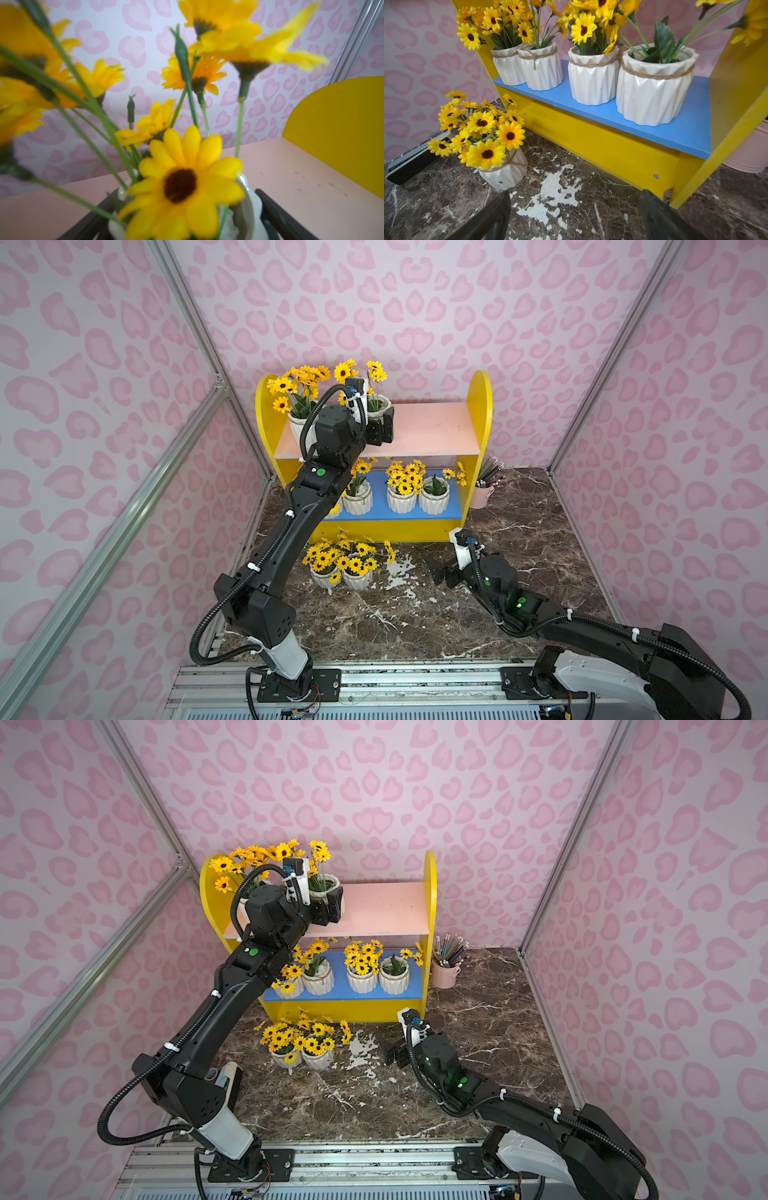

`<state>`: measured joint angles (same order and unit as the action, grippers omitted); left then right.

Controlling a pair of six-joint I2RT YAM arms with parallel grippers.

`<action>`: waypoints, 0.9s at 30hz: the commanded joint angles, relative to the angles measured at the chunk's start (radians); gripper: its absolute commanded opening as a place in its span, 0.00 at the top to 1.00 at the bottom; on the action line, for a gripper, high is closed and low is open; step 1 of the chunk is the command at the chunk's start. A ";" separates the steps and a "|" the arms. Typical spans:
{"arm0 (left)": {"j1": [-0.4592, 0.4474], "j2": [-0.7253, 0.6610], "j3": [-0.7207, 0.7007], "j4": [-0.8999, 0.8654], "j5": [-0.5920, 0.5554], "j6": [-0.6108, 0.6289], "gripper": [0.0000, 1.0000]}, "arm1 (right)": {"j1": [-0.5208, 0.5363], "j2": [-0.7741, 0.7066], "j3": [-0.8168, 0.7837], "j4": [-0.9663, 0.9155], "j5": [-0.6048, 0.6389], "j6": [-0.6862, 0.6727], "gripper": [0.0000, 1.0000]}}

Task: Take the sunflower pots off the shelves
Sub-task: Pick up the sunflower pot from the shelf.

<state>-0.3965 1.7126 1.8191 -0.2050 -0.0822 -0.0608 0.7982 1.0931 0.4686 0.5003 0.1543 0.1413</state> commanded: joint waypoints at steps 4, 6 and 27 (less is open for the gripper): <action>0.001 0.026 0.010 0.042 0.031 -0.005 0.03 | -0.006 -0.021 -0.007 0.012 -0.007 0.004 0.02; 0.000 0.034 0.014 0.045 0.034 -0.004 0.03 | -0.009 -0.021 -0.007 0.011 -0.009 0.004 0.02; 0.001 -0.028 -0.052 0.088 0.118 0.015 0.06 | -0.011 -0.015 -0.013 0.014 -0.018 0.006 0.02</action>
<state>-0.3965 1.6985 1.7741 -0.1383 0.0021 -0.0536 0.7872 1.0805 0.4561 0.4854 0.1417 0.1413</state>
